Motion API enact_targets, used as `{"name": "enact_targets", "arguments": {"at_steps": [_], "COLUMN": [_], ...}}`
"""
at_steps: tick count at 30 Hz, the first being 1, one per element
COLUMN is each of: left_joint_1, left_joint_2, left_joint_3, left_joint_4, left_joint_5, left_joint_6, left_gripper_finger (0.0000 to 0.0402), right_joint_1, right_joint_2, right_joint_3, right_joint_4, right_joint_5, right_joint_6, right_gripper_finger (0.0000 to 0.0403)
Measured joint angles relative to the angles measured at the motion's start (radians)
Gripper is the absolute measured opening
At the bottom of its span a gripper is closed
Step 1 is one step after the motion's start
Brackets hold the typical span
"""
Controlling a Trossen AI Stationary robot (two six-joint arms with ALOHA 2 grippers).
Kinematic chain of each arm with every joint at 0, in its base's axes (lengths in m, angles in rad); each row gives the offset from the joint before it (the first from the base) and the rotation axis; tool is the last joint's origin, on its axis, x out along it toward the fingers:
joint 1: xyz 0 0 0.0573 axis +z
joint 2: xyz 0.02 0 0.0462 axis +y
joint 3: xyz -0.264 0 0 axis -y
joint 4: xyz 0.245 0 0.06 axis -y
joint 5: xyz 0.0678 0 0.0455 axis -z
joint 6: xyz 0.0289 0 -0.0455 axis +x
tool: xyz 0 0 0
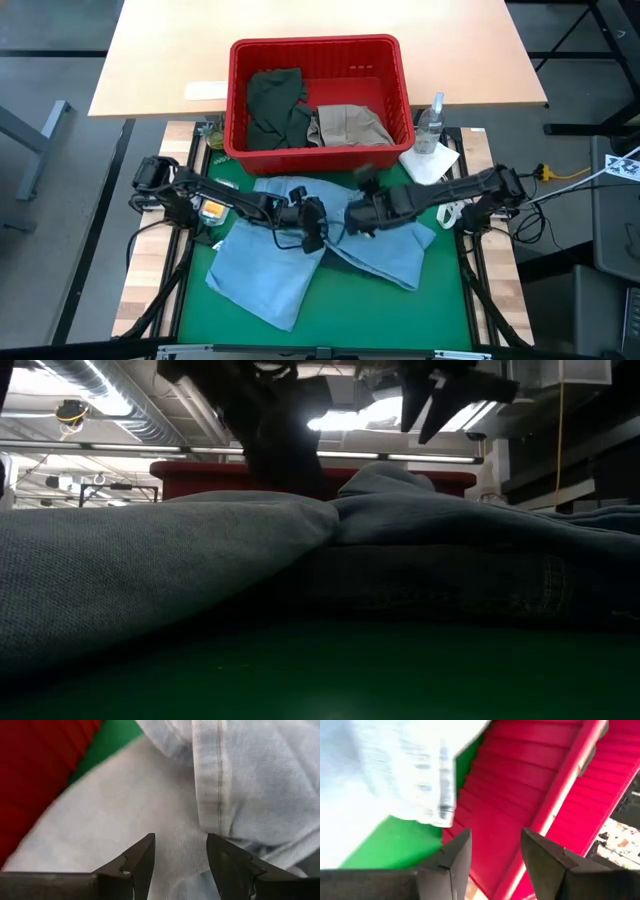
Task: Fold laundry
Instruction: Fold the light blue jeans
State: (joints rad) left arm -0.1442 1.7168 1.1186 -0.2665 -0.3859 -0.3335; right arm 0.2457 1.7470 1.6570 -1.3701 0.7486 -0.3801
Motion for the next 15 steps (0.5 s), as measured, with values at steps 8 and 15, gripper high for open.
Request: {"name": "enact_targets", "arguments": {"at_steps": [8, 15], "left_joint_1": [0.050, 0.103], "left_joint_2": [0.000, 0.000], "left_joint_3": [-0.001, -0.001], "left_joint_4": [0.029, 0.099], "left_joint_5": [0.139, 0.295], "left_joint_6": [0.118, 0.160], "left_gripper_finger": [0.0172, 0.0172], "right_joint_1": [0.137, 0.208], "right_joint_2": [0.000, 0.000], "right_joint_3": [-0.010, -0.010], "right_joint_4": [-0.012, -0.015], "right_joint_5": [-0.059, -0.069], "right_joint_6": [0.111, 0.172], "right_gripper_finger": [0.0170, 0.0170]}}
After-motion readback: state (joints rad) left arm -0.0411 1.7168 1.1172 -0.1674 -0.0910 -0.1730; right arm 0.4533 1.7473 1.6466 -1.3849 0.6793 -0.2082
